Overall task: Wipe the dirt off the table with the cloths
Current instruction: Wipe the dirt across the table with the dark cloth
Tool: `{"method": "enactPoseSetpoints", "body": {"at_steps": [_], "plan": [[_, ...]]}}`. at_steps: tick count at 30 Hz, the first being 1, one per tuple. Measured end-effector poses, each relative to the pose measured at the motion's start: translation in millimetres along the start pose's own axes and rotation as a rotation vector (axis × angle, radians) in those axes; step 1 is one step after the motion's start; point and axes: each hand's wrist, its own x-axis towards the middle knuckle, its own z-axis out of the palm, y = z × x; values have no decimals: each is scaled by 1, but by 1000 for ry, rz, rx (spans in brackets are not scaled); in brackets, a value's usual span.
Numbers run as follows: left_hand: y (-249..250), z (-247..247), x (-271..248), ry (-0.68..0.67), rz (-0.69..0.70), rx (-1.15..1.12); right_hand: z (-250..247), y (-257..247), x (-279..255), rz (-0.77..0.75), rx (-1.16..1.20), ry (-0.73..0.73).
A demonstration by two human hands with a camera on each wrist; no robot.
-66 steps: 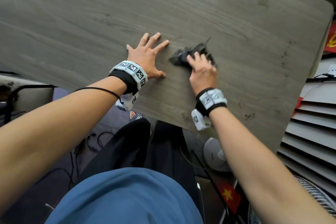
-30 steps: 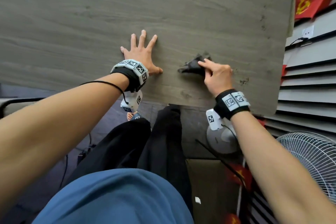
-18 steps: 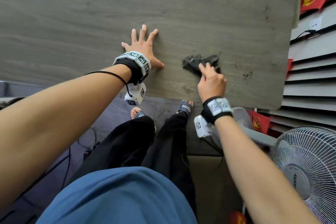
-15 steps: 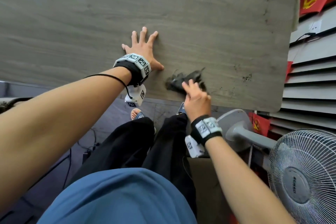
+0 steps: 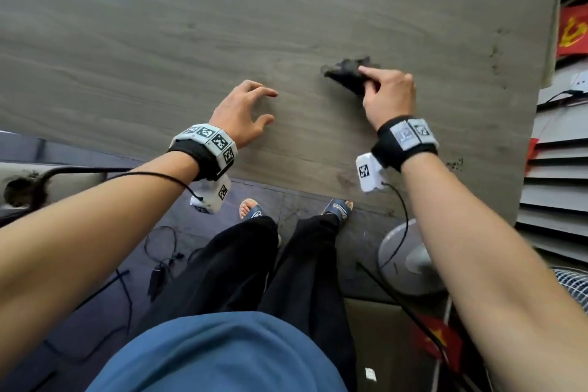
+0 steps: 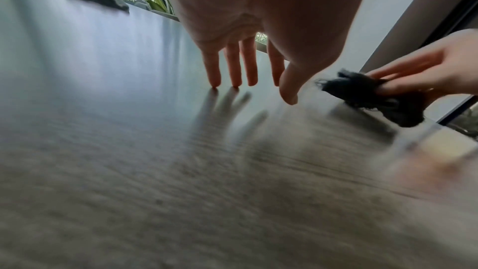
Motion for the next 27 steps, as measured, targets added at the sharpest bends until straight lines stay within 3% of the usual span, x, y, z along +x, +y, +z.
{"method": "enactPoseSetpoints", "body": {"at_steps": [2,4,7,10,14,18,21,24,27], "plan": [[-8,-10,-1,-34,22,-9,12,-11,44,130,-72,-34],[-18,-17,-1,-20,18,-32,36,-38,69,156,-139,-96],[-32,-26,2,110,-55,-114,75,-98,67,-39,-222,-185],[-41,-31,5,184,-131,-125,100,-131,19,-303,-264,-281],[-41,-29,9,173,-70,-96,110,-111,-59,-470,-142,-397],[-33,-16,13,53,3,17,99,-67,-133,-602,-32,-292],[-16,-3,16,-39,16,118,77,-33,-181,-691,28,-324],[6,6,19,-93,19,226,52,-14,-197,-620,84,-470],[23,16,18,-149,25,284,24,-13,-168,-439,249,-403]]}}
